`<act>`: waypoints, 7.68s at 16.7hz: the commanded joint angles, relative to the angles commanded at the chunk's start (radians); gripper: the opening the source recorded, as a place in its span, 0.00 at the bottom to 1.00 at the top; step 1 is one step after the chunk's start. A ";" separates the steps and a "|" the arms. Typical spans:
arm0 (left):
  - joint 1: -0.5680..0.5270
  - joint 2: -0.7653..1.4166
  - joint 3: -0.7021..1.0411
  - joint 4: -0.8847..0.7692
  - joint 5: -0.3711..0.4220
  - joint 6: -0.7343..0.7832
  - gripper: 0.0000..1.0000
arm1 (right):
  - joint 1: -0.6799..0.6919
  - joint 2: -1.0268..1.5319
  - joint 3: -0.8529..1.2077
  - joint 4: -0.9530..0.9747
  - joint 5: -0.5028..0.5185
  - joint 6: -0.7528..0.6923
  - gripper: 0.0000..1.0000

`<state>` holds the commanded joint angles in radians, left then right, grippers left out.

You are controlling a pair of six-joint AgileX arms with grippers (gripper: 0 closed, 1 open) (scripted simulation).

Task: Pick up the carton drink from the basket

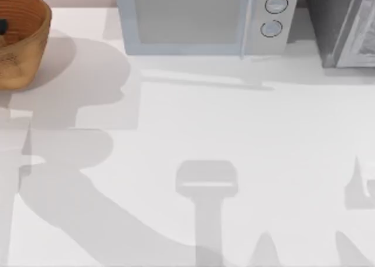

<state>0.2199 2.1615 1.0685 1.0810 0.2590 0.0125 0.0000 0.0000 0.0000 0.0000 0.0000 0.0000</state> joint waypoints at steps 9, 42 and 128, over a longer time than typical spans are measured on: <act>0.000 0.000 0.000 0.000 0.000 0.000 0.00 | 0.000 0.000 0.000 0.000 0.000 0.000 1.00; -0.007 -0.424 0.161 -0.596 -0.022 0.001 0.00 | 0.000 0.000 0.000 0.000 0.000 0.000 1.00; -0.882 -0.330 -0.557 0.316 -1.466 0.066 0.98 | 0.000 0.000 0.000 0.000 0.000 0.000 1.00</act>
<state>-0.6624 1.8317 0.5112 1.3967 -1.2068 0.0780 0.0000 0.0000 0.0000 0.0000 0.0000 0.0000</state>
